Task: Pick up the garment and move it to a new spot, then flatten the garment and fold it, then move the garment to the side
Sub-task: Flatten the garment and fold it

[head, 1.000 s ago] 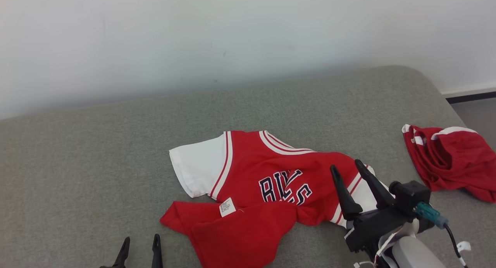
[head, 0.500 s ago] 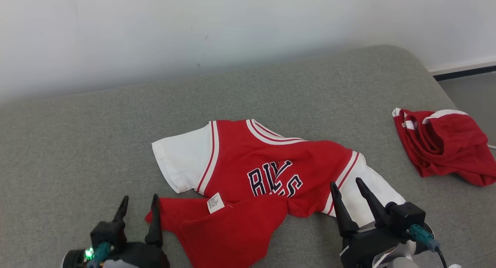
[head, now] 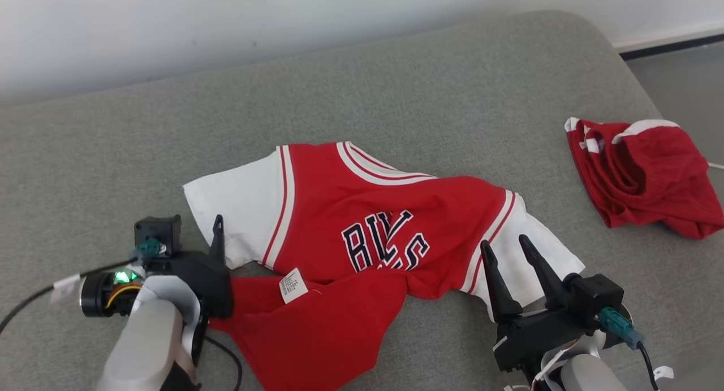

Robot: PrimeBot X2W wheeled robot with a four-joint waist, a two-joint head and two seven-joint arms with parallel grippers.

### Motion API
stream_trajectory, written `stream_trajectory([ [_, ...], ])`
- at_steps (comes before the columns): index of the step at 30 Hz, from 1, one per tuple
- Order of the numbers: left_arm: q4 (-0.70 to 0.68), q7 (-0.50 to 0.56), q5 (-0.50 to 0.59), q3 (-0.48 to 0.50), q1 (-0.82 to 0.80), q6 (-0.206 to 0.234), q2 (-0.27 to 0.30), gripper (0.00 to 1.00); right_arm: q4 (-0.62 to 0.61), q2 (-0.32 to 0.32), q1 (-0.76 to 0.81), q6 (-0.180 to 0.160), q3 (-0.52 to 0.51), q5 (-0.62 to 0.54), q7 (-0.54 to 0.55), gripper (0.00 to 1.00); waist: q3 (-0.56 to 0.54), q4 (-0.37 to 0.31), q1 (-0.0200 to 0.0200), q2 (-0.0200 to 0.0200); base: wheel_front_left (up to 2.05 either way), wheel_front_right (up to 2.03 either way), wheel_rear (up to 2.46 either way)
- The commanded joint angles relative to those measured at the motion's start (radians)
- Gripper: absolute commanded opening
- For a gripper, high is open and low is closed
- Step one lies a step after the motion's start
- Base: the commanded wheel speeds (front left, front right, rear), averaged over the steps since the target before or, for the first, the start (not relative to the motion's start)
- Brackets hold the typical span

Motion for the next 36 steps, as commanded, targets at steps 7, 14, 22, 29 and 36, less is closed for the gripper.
stream_trajectory([
  [7, 0.149, 0.084, 0.024, -0.036, -0.097, -0.004, 0.024, 0.84, -0.001, 0.016, -0.017, -0.003, -0.004, -0.011, -0.004, 1.00, 0.044, -0.028, -0.0002, -0.0001, 0.00, 0.00, 0.00],
  [14, 0.195, 0.079, 0.075, -0.123, -0.174, -0.038, 0.048, 0.00, -0.001, 0.028, -0.024, -0.003, -0.007, -0.007, -0.004, 1.00, 0.055, -0.031, -0.0002, -0.0001, 0.00, 0.00, 0.00],
  [22, 0.156, 0.078, 0.145, -0.277, -0.379, -0.049, 0.128, 0.00, -0.006, 0.058, -0.049, -0.003, -0.002, 0.017, -0.004, 1.00, 0.119, -0.073, -0.0002, -0.0001, 0.00, 0.00, 0.00],
  [29, 0.113, 0.058, 0.116, -0.487, -0.557, -0.050, 0.180, 0.00, 0.009, 0.077, -0.066, -0.003, 0.000, 0.033, -0.004, 1.00, 0.168, -0.133, -0.0002, -0.0001, 0.00, 0.00, 0.00],
  [36, 0.089, 0.021, 0.089, -0.642, -0.726, -0.050, 0.236, 0.00, 0.011, 0.085, -0.087, -0.003, 0.017, 0.051, -0.004, 1.00, 0.208, -0.206, -0.0002, -0.0001, 0.00, 0.00, 0.00],
])
